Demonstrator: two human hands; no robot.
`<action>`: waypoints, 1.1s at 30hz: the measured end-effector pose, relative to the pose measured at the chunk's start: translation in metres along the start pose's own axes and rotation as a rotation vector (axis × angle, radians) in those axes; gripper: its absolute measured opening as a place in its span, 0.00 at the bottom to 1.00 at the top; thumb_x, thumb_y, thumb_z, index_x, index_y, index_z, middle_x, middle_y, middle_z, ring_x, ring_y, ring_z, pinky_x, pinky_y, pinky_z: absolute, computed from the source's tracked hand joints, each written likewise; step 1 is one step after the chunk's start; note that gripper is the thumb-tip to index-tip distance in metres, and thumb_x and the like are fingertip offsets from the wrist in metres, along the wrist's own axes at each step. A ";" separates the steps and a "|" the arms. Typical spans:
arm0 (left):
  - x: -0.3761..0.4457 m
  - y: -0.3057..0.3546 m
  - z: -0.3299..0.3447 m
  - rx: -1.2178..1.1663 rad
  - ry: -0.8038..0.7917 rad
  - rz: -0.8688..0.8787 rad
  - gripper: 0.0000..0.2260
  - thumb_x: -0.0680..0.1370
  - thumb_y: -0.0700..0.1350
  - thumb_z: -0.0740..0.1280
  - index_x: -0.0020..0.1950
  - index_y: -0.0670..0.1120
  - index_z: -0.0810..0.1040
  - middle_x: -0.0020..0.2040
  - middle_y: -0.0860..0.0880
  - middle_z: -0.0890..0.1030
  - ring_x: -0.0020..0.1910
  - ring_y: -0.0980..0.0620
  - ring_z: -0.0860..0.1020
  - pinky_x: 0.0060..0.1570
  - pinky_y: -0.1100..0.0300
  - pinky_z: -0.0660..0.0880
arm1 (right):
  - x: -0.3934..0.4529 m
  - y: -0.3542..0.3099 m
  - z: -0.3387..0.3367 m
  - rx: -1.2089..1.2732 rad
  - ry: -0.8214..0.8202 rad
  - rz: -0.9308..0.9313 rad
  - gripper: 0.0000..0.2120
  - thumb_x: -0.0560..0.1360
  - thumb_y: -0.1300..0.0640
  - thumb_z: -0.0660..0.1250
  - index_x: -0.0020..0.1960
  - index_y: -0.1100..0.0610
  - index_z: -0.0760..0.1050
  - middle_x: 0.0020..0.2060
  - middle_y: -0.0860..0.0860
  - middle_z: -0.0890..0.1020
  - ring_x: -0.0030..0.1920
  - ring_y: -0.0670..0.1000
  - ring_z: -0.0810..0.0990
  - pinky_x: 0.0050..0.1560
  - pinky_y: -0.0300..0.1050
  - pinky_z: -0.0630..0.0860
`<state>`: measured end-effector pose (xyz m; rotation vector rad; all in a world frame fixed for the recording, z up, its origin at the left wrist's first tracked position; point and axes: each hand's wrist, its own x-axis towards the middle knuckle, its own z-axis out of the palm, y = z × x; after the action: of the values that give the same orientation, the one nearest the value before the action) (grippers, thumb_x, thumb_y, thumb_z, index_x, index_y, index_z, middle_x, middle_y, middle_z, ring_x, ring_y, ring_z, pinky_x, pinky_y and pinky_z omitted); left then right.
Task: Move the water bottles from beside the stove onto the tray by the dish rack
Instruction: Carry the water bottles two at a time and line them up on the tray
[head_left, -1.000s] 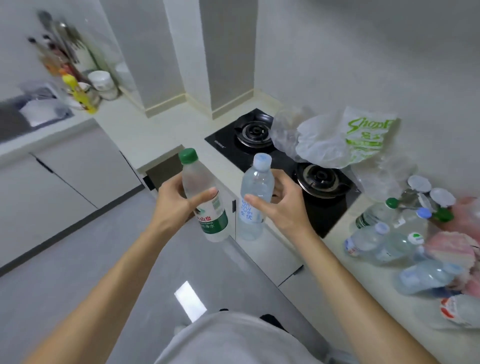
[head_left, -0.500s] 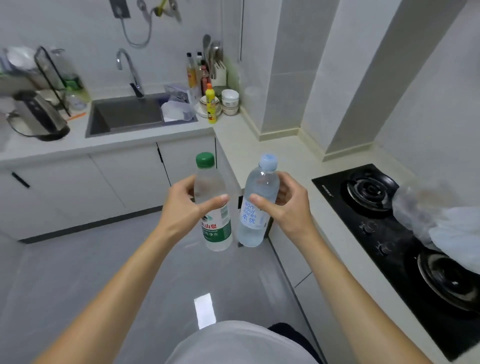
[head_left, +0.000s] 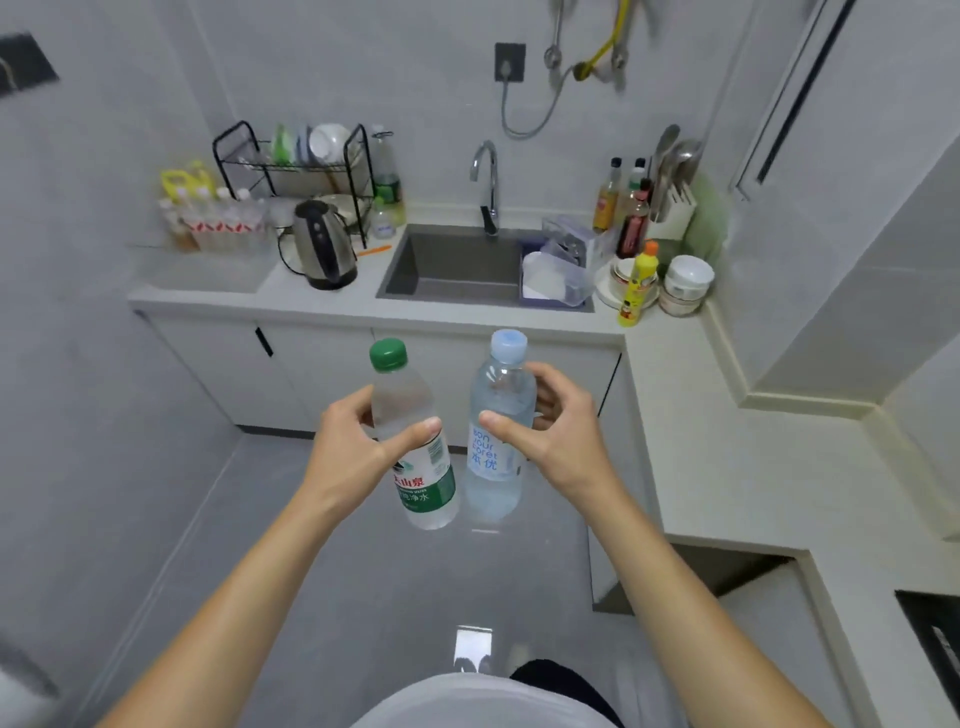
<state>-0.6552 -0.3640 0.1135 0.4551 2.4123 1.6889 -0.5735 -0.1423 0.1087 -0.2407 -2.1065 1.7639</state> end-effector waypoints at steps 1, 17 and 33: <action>0.015 -0.002 -0.008 -0.003 0.039 -0.016 0.13 0.72 0.49 0.81 0.55 0.52 0.86 0.50 0.57 0.88 0.51 0.57 0.85 0.49 0.57 0.80 | 0.023 0.001 0.008 0.011 -0.036 0.000 0.22 0.69 0.62 0.83 0.59 0.54 0.80 0.51 0.47 0.88 0.52 0.45 0.87 0.49 0.36 0.79; 0.189 -0.091 -0.177 -0.073 0.472 -0.197 0.13 0.74 0.45 0.80 0.58 0.49 0.85 0.52 0.55 0.88 0.51 0.61 0.85 0.46 0.71 0.78 | 0.282 0.035 0.244 0.000 -0.526 -0.029 0.23 0.69 0.56 0.84 0.60 0.51 0.81 0.54 0.45 0.87 0.55 0.47 0.86 0.57 0.48 0.83; 0.408 -0.168 -0.409 -0.026 0.487 -0.199 0.18 0.71 0.49 0.83 0.58 0.52 0.83 0.51 0.56 0.88 0.50 0.61 0.85 0.51 0.62 0.81 | 0.486 0.025 0.507 -0.021 -0.486 -0.026 0.24 0.67 0.53 0.84 0.60 0.49 0.80 0.55 0.47 0.86 0.58 0.50 0.85 0.57 0.62 0.83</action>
<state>-1.1884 -0.6428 0.1159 -0.2269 2.6324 1.9081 -1.2190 -0.4195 0.1005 0.2359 -2.4352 1.9326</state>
